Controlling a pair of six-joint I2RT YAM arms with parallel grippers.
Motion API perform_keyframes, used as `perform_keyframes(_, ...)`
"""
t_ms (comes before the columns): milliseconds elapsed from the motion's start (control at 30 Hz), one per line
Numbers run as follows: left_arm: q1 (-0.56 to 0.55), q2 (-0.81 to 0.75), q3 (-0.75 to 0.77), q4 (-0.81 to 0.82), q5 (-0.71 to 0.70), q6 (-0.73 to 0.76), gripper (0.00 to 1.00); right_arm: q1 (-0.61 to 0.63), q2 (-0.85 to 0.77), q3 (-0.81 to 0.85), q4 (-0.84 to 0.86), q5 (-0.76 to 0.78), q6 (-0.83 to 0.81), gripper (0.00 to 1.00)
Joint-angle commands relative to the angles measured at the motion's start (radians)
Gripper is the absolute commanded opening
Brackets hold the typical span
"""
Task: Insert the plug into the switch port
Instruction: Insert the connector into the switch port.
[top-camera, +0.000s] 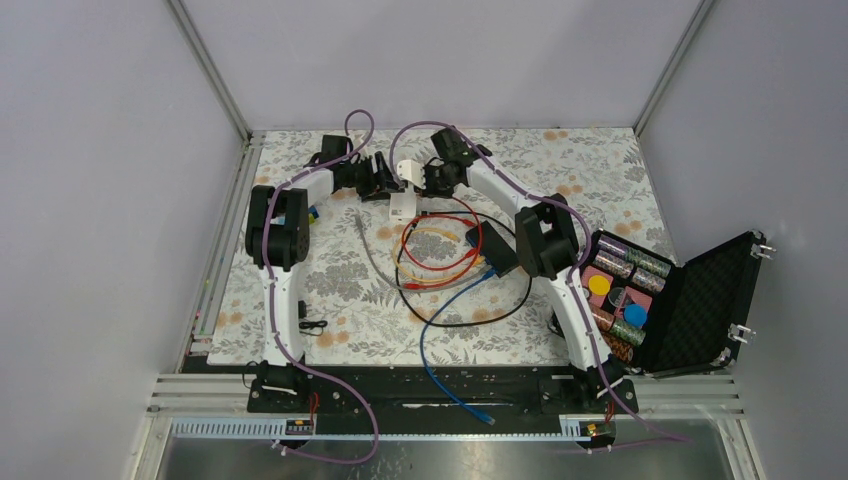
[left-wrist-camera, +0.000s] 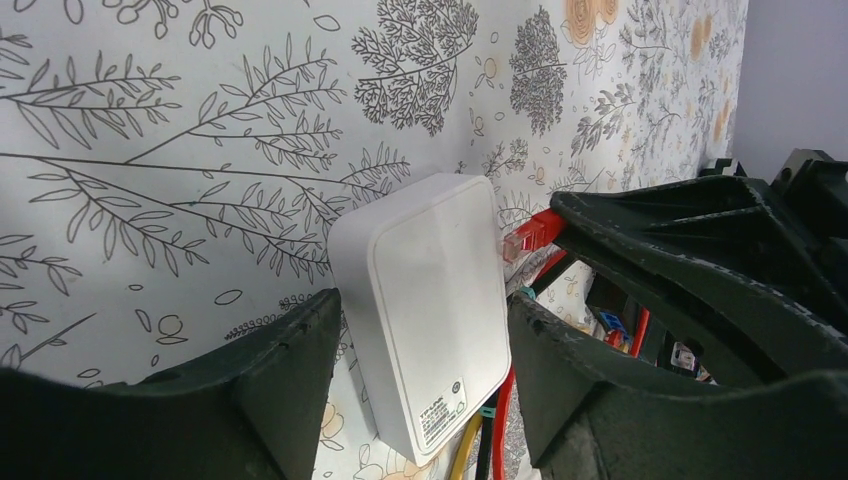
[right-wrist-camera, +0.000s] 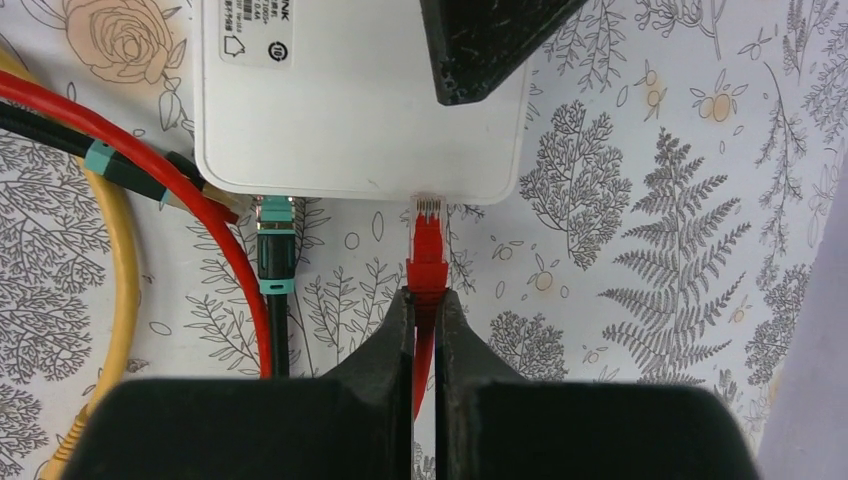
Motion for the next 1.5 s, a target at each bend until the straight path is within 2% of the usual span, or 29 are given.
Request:
perform_keyframes(0, 0.009, -0.050, -0.004, -0.012, -0.046, -0.009, 0.62, -0.006, 0.029, 0.066, -0.057, 0.047, -0.013, 0.00)
perform_keyframes(400, 0.009, -0.040, -0.020, -0.013, -0.050, -0.013, 0.61, -0.017, 0.021, 0.083, -0.143, 0.024, 0.000, 0.00)
perform_keyframes(667, 0.009, -0.040, -0.041, 0.039, -0.014, -0.059, 0.60, 0.016, 0.063, 0.147, -0.180, 0.070, -0.005, 0.00)
perform_keyframes(967, 0.003, -0.048, -0.075, 0.074, 0.007, -0.105, 0.57, 0.038, 0.108, 0.244, -0.200, 0.053, 0.018, 0.00)
perform_keyframes(1200, -0.004, -0.064, -0.117, 0.124, 0.027, -0.129, 0.56, 0.041, 0.085, 0.257, -0.186, -0.081, 0.054, 0.00)
perform_keyframes(1467, -0.002, -0.088, -0.143, 0.151, 0.058, -0.143, 0.55, 0.041, 0.075, 0.264, -0.192, -0.125, 0.100, 0.00)
